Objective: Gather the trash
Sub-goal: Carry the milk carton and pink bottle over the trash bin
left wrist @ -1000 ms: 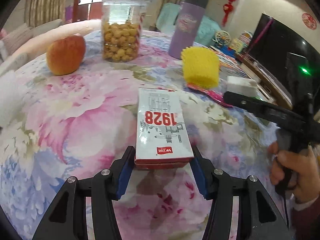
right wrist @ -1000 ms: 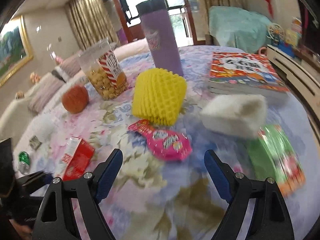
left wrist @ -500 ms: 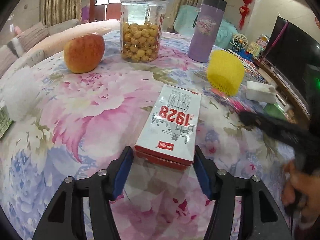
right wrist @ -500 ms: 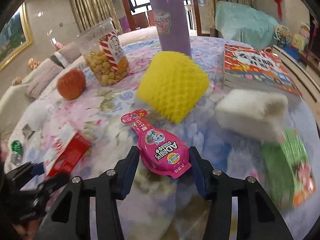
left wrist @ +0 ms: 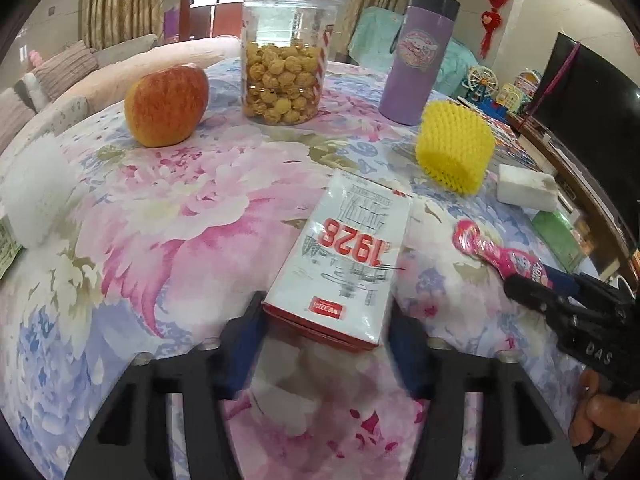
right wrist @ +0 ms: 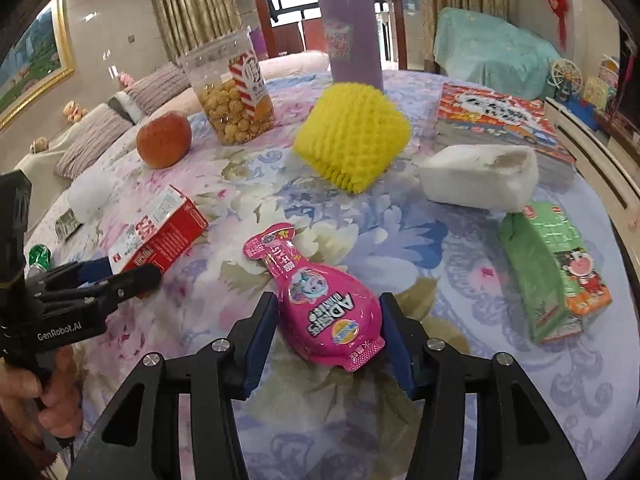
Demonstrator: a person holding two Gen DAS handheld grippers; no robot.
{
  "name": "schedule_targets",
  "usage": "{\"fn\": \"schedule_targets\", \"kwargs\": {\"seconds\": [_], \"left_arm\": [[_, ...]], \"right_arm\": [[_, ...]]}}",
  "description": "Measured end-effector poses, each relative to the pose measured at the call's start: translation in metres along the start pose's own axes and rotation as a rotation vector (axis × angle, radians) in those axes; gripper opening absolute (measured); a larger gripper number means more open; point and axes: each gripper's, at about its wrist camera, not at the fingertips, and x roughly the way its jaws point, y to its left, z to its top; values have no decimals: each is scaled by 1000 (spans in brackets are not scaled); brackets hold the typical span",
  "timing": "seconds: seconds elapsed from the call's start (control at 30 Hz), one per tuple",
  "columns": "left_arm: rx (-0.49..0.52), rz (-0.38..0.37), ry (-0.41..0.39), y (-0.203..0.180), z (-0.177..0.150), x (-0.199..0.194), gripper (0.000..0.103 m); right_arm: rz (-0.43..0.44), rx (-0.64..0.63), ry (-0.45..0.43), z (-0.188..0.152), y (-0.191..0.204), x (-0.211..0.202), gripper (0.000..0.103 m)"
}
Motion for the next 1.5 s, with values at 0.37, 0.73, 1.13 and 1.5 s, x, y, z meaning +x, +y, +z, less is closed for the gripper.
{"fn": "schedule_targets", "kwargs": {"seconds": [0.37,0.73,1.13,1.5], "left_arm": [[118,-95,-33,-37,-22,-34,52],[282,-219,-26,-111,-48,-62,52],[412,-313,-12,-185,-70,-80,52],[490,-355,-17,-234,-77,-85,52]], "right_arm": [[22,145,-95,-36,-18,-61,44],[-45,282,-166,-94,-60,-141,44],[-125,381,-236,-136,-97,-205,44],[-191,460,-290,-159,-127,-237,44]]}}
